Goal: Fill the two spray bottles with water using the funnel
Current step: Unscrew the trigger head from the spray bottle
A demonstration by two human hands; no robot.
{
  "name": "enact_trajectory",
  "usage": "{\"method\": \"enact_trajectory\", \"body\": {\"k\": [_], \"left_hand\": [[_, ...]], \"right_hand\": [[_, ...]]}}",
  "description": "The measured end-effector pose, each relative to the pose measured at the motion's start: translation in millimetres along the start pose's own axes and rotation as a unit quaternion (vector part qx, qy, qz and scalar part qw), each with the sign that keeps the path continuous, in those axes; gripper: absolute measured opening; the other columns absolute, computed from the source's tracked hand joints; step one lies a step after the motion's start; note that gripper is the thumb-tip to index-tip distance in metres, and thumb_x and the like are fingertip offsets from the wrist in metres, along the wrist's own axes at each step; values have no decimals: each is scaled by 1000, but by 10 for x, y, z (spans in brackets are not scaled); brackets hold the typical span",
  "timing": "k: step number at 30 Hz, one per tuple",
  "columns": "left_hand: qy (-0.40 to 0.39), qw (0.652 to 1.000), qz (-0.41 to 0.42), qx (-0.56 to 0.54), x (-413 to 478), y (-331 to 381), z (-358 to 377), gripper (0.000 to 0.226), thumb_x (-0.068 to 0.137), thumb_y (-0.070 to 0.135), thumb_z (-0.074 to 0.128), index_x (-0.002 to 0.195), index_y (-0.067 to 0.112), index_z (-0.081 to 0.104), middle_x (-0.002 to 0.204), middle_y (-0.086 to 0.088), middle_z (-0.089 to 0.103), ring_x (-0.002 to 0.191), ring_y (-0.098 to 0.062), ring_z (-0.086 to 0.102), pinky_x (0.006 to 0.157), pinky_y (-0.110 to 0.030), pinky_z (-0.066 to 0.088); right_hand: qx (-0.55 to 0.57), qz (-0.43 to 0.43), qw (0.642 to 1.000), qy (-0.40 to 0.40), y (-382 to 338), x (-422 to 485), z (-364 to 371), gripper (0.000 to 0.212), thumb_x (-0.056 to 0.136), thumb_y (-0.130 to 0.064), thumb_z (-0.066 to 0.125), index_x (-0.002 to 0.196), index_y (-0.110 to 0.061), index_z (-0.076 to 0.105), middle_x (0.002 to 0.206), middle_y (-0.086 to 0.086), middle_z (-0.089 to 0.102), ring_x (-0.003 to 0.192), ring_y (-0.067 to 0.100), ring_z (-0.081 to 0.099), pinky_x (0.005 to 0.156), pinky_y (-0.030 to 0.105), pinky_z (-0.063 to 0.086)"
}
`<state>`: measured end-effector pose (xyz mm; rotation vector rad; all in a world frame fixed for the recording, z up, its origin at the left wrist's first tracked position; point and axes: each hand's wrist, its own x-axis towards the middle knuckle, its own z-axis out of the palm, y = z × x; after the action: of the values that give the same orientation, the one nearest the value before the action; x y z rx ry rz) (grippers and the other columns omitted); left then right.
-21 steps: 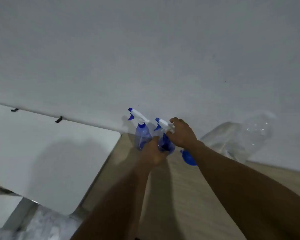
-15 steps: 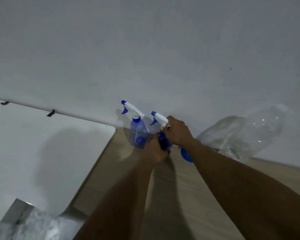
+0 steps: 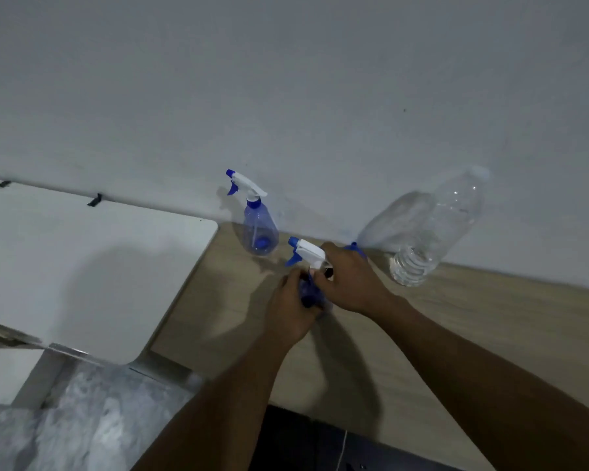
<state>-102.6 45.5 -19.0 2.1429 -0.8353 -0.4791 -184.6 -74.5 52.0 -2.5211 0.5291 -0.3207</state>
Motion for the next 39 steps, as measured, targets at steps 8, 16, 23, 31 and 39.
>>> {"method": "enact_trajectory", "body": {"k": [8, 16, 23, 31, 39], "left_hand": [[-71, 997, -7, 17, -613, -162, 507, 59, 77, 21, 74, 131, 16, 52, 128, -5, 59, 116, -22, 58, 98, -33, 47], [-54, 997, 48, 14, -627, -266, 462, 40, 84, 28, 74, 120, 18, 60, 115, -1, 66, 104, -17, 60, 92, -30, 46], [-59, 997, 21, 43, -624, -286, 473, 47, 82, 25, 75, 126, 18, 57, 119, 1, 64, 108, -16, 59, 92, -26, 43], [-59, 997, 42, 37, -609, -285, 465, 48, 75, 29, 76, 118, 20, 58, 114, 0, 65, 104, -19, 60, 92, -35, 49], [-58, 997, 40, 19, -597, -290, 463, 50, 77, 35, 77, 120, 20, 58, 116, 1, 64, 106, -18, 60, 91, -32, 47]], "right_hand": [[-89, 78, 993, 28, 81, -798, 274, 43, 88, -52, 64, 105, -15, 49, 94, -1, 51, 76, 16, 46, 63, 31, 38], [8, 53, 998, -34, 77, -846, 274, 35, 89, -19, 65, 116, -13, 43, 107, 6, 52, 88, 23, 53, 74, 39, 45], [-179, 34, 983, -22, 83, -815, 260, 44, 92, -48, 57, 122, -20, 43, 101, 1, 63, 90, 23, 59, 85, 40, 41], [-157, 17, 987, -24, 139, -815, 244, 52, 89, -43, 64, 132, -23, 42, 106, -2, 62, 95, 21, 59, 84, 36, 37], [-6, 20, 998, -57, 141, -807, 226, 55, 85, -22, 68, 134, -26, 44, 109, 0, 64, 96, 23, 60, 83, 42, 50]]}}
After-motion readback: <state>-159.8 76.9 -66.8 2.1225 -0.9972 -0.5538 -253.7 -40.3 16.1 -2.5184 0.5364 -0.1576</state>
